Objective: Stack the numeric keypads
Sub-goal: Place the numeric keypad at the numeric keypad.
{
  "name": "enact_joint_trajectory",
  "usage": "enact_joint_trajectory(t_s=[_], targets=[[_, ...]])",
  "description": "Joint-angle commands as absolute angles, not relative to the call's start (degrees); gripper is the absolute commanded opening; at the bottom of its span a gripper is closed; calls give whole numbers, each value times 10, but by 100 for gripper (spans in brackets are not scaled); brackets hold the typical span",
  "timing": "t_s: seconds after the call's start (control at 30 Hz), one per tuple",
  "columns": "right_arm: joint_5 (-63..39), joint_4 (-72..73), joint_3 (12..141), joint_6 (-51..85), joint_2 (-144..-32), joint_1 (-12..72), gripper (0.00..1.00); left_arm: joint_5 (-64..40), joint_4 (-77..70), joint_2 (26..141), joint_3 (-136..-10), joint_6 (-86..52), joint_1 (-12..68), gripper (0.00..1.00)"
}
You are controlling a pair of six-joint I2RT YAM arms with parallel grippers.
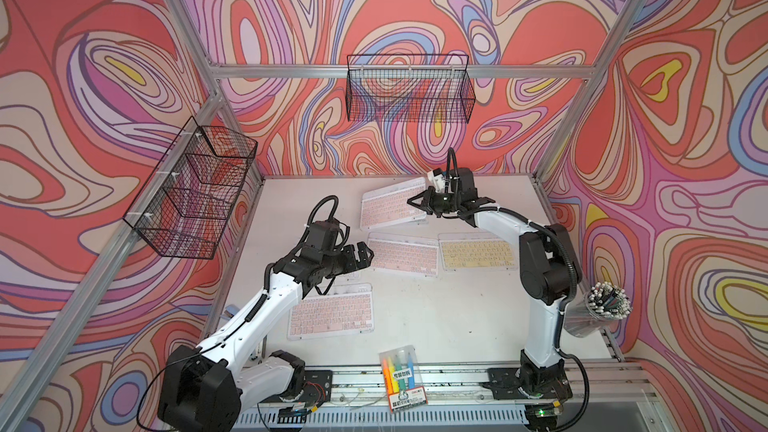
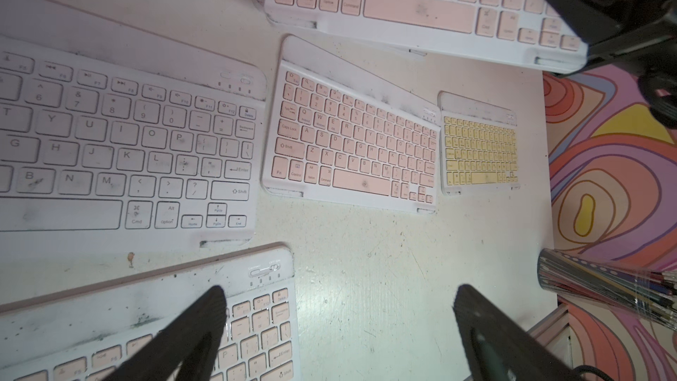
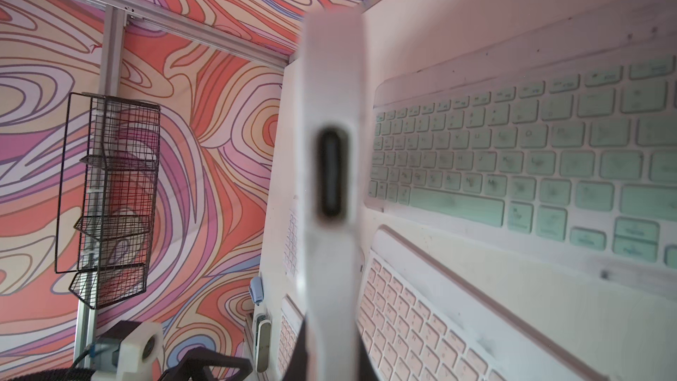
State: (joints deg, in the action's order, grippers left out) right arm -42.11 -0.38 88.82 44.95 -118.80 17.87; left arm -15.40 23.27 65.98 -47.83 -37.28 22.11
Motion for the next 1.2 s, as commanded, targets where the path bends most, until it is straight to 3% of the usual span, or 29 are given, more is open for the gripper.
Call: enact_joint_trajectory(t_s=[0.0, 0.37, 1.17], targets=[[-479, 44, 964, 466, -1243, 169, 0, -156, 216, 644, -466, -371, 214, 100], [-600, 67, 1172, 528, -1423, 124, 0, -180, 190, 682, -475, -369, 200, 100], [-619, 7, 1139, 470, -1447, 115, 0, -200, 180, 700, -468, -378, 174, 100]])
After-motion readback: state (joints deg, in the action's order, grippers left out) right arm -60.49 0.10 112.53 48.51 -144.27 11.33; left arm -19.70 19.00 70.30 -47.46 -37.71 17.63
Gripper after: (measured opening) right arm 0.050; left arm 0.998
